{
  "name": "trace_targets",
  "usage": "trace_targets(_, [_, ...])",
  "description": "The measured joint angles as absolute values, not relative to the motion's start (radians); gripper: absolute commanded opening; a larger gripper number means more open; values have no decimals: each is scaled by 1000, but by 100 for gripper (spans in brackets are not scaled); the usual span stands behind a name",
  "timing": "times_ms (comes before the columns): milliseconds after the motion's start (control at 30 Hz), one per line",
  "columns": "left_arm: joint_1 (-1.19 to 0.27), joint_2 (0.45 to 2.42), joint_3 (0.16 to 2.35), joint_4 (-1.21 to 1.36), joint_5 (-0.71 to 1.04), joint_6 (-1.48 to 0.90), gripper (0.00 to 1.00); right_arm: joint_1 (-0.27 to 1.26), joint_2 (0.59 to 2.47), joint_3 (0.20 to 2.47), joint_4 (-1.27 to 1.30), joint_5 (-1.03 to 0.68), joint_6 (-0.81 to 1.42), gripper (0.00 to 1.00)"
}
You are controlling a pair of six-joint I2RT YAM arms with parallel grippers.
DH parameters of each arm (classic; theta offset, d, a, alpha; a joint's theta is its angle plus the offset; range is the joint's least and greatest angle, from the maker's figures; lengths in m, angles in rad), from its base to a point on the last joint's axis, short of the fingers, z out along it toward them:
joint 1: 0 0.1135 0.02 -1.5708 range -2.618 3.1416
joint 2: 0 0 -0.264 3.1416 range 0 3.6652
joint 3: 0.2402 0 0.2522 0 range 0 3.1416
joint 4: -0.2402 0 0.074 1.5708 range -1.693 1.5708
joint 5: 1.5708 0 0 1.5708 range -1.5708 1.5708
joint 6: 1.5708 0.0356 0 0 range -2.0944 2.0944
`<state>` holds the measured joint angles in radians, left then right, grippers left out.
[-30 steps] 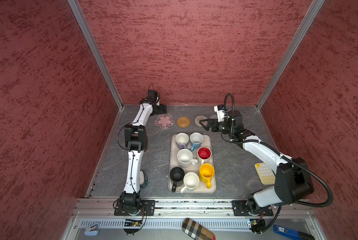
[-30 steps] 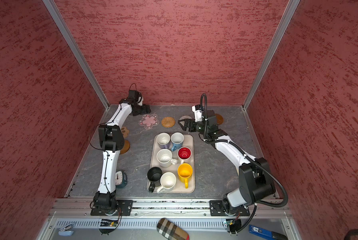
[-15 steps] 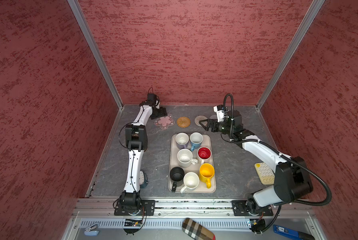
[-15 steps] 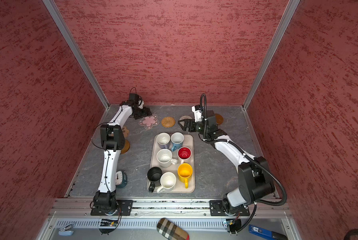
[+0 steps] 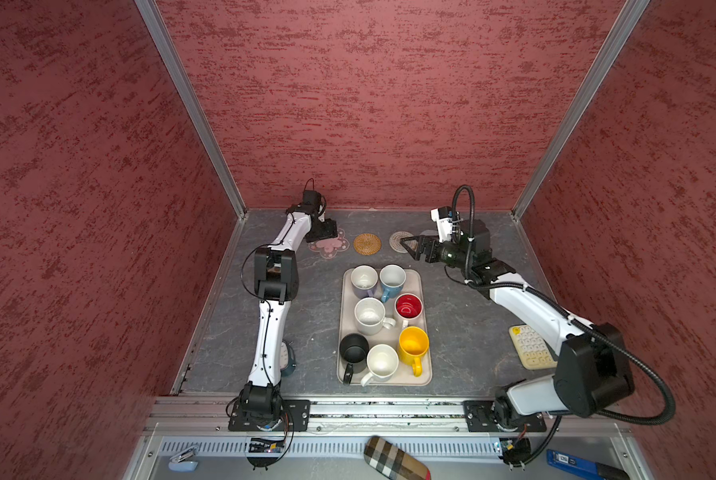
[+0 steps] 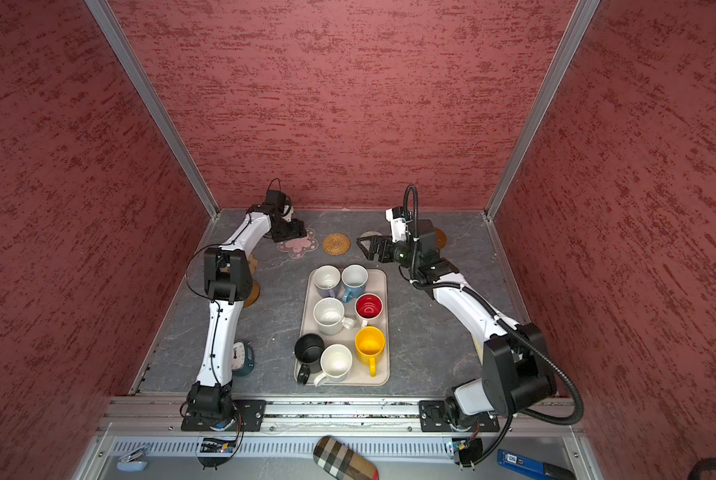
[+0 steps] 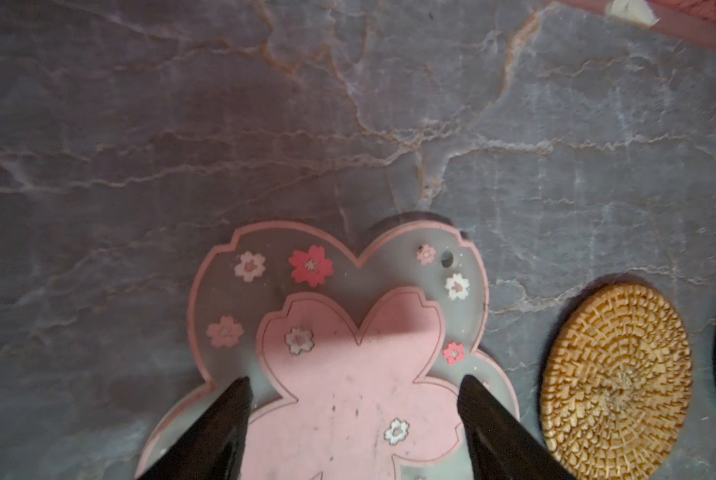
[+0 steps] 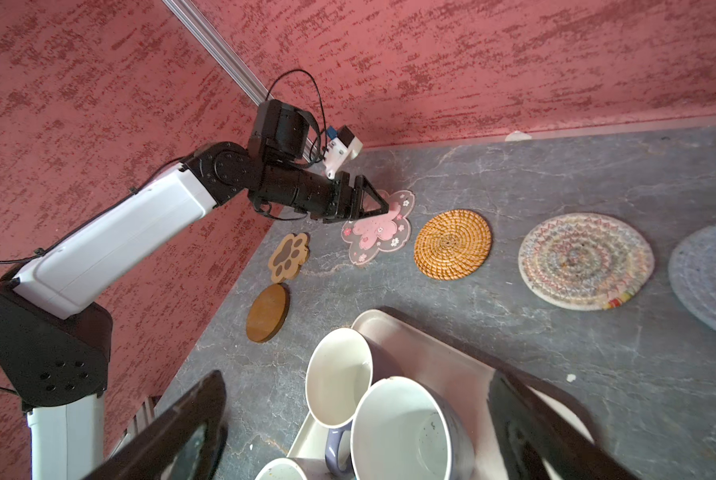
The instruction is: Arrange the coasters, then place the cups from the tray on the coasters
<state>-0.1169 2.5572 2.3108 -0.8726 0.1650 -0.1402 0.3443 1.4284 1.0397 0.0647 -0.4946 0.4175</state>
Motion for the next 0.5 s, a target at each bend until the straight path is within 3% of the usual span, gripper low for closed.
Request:
trace_targets(267, [-95,2489,2215,-852,209,-162,85,344,1415,1037,64,-495,422,99])
trace_targets(500, [-34,2503,2320,-852,258,-169,85,344,1426,1037,65,-497,422,99])
